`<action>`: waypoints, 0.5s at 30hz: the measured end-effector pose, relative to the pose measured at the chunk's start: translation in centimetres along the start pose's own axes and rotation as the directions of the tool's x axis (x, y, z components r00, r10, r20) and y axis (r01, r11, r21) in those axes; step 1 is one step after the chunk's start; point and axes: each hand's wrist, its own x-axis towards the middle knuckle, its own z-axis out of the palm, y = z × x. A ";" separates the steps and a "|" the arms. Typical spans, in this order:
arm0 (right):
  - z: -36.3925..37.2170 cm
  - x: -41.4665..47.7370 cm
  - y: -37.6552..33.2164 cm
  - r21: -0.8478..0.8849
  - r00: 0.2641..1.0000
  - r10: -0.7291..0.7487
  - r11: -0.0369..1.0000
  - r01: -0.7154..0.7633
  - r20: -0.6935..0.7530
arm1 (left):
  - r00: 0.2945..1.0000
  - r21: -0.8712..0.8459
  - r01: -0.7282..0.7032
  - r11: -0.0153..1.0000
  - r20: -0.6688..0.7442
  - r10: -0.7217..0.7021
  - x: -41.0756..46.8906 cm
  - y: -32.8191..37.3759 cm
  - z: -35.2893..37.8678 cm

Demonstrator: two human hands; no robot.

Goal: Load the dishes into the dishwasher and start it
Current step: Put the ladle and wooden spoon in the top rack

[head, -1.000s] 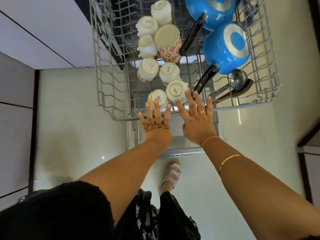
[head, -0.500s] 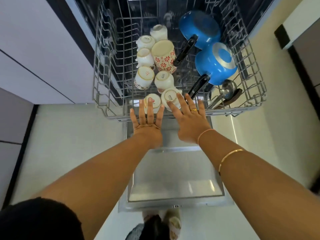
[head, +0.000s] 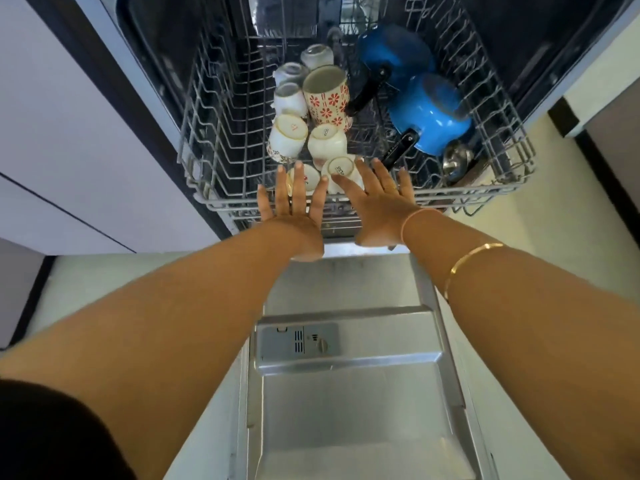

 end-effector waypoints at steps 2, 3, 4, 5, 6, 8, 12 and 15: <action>-0.9 1.9 0.7 -0.011 0.999 0.018 1.000 -0.019 -0.027 | 1.000 -0.004 -0.015 1.000 -0.016 0.014 1.9 0.0 -1.2; -1.2 2.7 1.0 -0.016 0.999 0.022 1.000 -0.023 -0.037 | 1.000 -0.009 -0.017 1.000 -0.024 0.017 2.7 0.0 -1.8; -1.6 3.6 1.2 -0.012 0.999 0.025 1.000 -0.025 -0.042 | 0.999 -0.019 -0.017 1.000 -0.033 0.017 3.6 0.0 -2.2; -2.0 4.5 1.3 -0.003 0.999 0.027 1.000 -0.027 -0.046 | 0.999 -0.029 -0.013 0.999 -0.050 0.011 4.5 -0.3 -2.5; -2.3 5.4 1.3 0.006 0.998 0.029 1.000 -0.029 -0.054 | 0.997 -0.035 -0.003 0.999 -0.076 0.001 5.4 -0.7 -2.8; -2.5 6.7 0.9 -0.005 0.996 0.034 0.999 -0.035 -0.087 | 0.990 -0.027 0.024 0.999 -0.141 -0.027 6.7 -1.5 -3.0; -2.6 8.4 1.4 -0.023 0.984 0.051 0.998 -0.056 -0.169 | 0.985 -0.010 0.016 1.000 -0.171 -0.017 8.7 -1.7 -3.8; -3.8 9.9 2.2 0.009 0.986 0.041 0.999 -0.040 -0.159 | 0.948 -0.034 -0.054 0.998 -0.315 0.040 10.4 -2.0 -3.9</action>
